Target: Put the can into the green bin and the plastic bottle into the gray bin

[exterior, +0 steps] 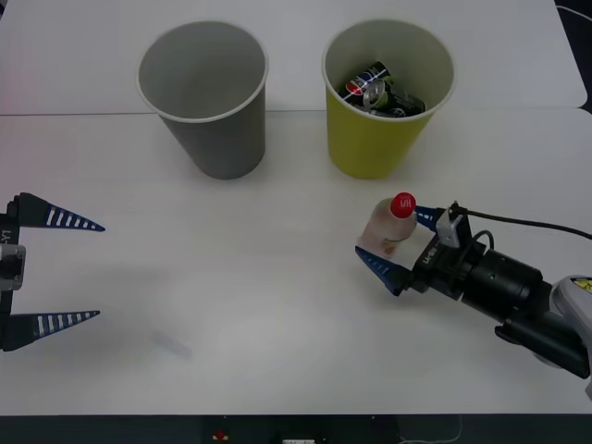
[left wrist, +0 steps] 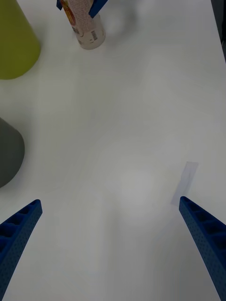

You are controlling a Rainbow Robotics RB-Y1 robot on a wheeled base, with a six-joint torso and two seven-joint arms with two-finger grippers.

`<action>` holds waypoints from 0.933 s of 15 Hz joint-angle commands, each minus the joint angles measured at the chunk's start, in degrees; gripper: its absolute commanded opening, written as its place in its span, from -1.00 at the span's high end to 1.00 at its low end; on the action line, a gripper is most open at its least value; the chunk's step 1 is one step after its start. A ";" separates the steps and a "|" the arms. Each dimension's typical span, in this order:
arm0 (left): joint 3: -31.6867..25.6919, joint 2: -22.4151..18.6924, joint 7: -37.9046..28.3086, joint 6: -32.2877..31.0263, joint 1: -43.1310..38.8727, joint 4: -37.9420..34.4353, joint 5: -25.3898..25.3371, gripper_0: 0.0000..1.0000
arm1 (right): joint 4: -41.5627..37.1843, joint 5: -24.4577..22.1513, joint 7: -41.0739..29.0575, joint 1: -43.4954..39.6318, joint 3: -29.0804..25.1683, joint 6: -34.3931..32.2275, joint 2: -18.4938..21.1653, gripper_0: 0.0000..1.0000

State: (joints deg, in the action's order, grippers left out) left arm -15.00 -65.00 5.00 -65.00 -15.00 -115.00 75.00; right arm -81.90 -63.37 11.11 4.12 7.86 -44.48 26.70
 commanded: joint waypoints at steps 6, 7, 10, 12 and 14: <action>0.00 0.00 0.00 0.00 0.00 0.00 0.00 -1.00 | -0.01 0.00 2.16 0.36 0.76 1.24 -1.39 1.00; 0.00 0.00 0.00 0.00 0.00 0.00 0.00 -1.00 | -0.01 0.00 2.25 0.27 0.76 1.24 -1.39 1.00; 0.00 0.00 0.00 0.00 0.00 0.00 0.00 -1.00 | -0.01 0.00 2.42 0.27 0.76 1.24 -1.39 1.00; 0.00 0.00 0.00 0.00 0.00 0.00 0.00 -1.00 | -0.01 0.00 2.51 0.36 0.67 0.89 -1.39 1.00; 0.00 0.00 0.00 0.00 0.00 0.00 0.00 -1.00 | -0.01 0.00 2.42 0.53 0.67 -0.08 -1.04 1.00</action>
State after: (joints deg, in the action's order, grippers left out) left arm -15.00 -65.00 5.00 -65.00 -15.00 -115.00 75.00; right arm -81.90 -63.36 13.60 4.59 8.54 -44.16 25.51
